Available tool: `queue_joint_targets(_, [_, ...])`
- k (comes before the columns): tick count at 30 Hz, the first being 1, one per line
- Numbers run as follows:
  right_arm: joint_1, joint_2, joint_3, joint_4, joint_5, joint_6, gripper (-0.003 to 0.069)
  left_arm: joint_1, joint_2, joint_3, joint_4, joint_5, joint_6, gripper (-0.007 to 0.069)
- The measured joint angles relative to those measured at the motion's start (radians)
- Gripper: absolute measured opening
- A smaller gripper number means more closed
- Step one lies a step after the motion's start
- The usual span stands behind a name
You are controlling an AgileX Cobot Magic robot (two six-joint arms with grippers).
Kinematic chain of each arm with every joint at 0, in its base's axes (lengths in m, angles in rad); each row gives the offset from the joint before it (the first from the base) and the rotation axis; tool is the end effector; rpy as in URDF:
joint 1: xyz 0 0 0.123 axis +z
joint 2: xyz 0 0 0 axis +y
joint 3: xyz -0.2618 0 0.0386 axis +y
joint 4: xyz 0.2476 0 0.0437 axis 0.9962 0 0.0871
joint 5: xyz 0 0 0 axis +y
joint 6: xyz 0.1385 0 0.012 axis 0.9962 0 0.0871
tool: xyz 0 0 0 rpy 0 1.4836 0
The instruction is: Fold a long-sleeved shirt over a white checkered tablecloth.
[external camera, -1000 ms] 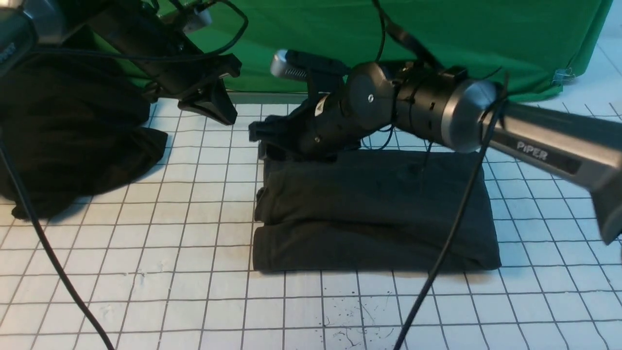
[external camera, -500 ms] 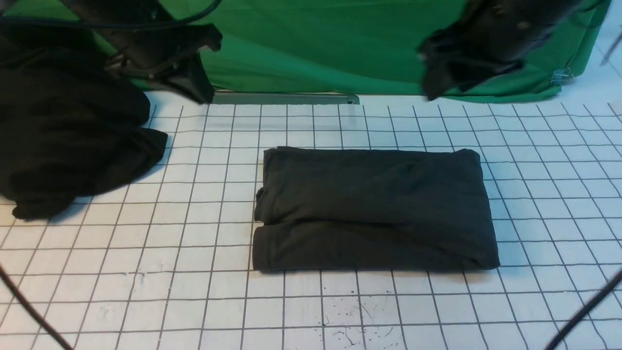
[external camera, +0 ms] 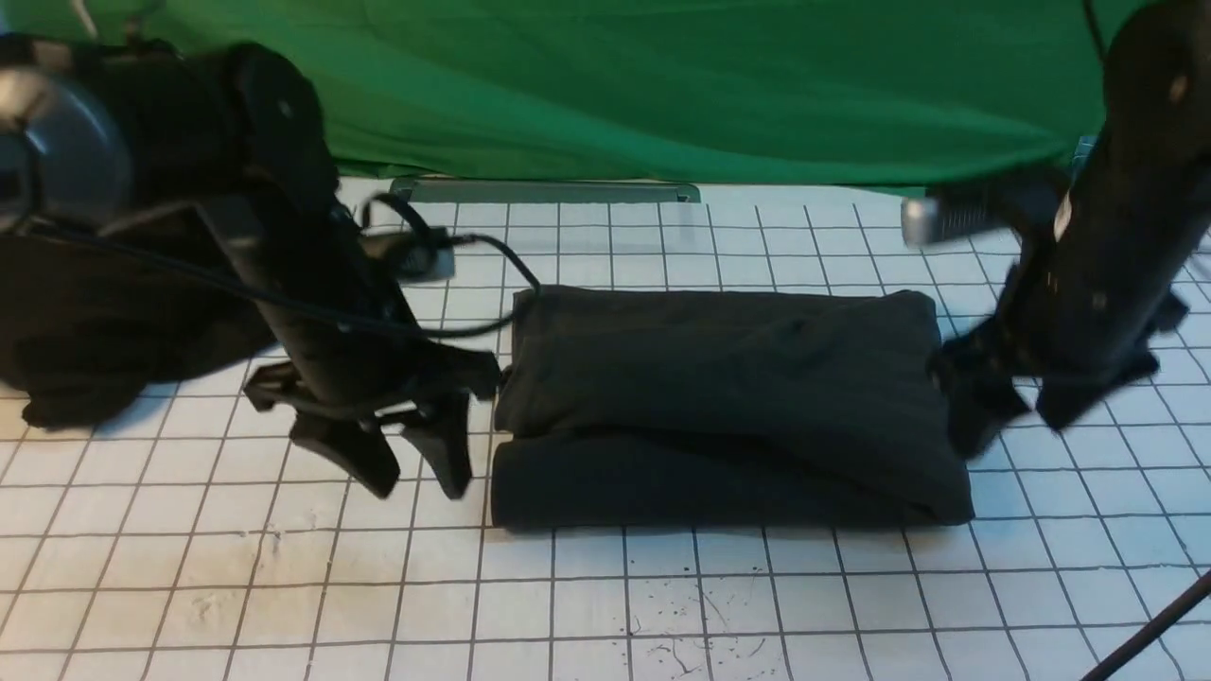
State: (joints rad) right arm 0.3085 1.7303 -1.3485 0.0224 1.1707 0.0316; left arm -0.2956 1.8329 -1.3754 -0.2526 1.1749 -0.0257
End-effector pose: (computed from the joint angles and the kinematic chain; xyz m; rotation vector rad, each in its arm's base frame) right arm 0.3234 0.1061 0.1854 -0.4081 3.0131 0.0588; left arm 0.3269 -0.1331 0.1605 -0.2716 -3.0958 0.3673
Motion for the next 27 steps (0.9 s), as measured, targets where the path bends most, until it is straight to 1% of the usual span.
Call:
queue_joint_targets(1, [0.0,0.0,0.015,0.0,-0.01,0.001,0.0528,-0.006,0.001,0.003,0.001,-0.007,-0.001,0.0441])
queue_joint_targets(2, [0.0,0.0,0.075,0.003,-0.062,0.01,0.053,-0.029,0.007,0.01,0.003,-0.044,-0.003,0.0477])
queue_joint_targets(3, [0.0,0.0,0.075,0.003,-0.067,0.01,0.053,-0.033,0.008,0.011,0.003,-0.052,-0.004,0.0479])
queue_joint_targets(5, [0.0,0.001,0.127,0.01,-0.129,0.026,0.0531,-0.048,0.024,0.012,0.002,-0.095,-0.005,0.0501])
queue_joint_targets(14, [0.0,0.082,0.167,0.015,-0.248,0.03,0.0533,-0.052,0.107,0.013,-0.031,-0.173,-0.005,0.0506])
queue_joint_targets(16, [0.0,0.125,0.167,0.015,-0.287,0.03,0.0525,-0.052,0.113,0.014,-0.08,-0.191,-0.003,0.0475])
queue_joint_targets(17, [0.0,0.131,0.167,0.015,-0.29,0.03,0.0523,-0.052,0.113,0.014,-0.08,-0.191,-0.003,0.0475])
queue_joint_targets(19, [0.0,0.15,0.167,0.015,-0.31,0.03,0.0463,-0.052,0.113,0.014,-0.105,-0.211,0.002,0.0413])
queue_joint_targets(20, [0.0,0.151,0.167,0.015,-0.316,0.029,0.042,-0.052,0.113,0.014,-0.111,-0.221,0.003,0.0376])
queue_joint_targets(23, [0.0,0.151,0.167,0.019,-0.328,0.028,0.0264,-0.052,0.115,0.015,-0.119,-0.245,0.013,0.0244])
queue_joint_targets(25, [0.0,0.151,0.167,0.022,-0.331,0.027,0.0139,-0.052,0.119,0.015,-0.121,-0.251,0.026,0.0135])
queue_joint_targets(26, [0.0,0.15,0.167,0.023,-0.333,0.027,0.0088,-0.052,0.119,0.015,-0.124,-0.251,0.036,0.0083])
queue_joint_targets(27, [0.0,0.15,0.167,0.025,-0.332,0.027,0.0059,-0.052,0.119,0.015,-0.131,-0.252,0.056,0.0048])
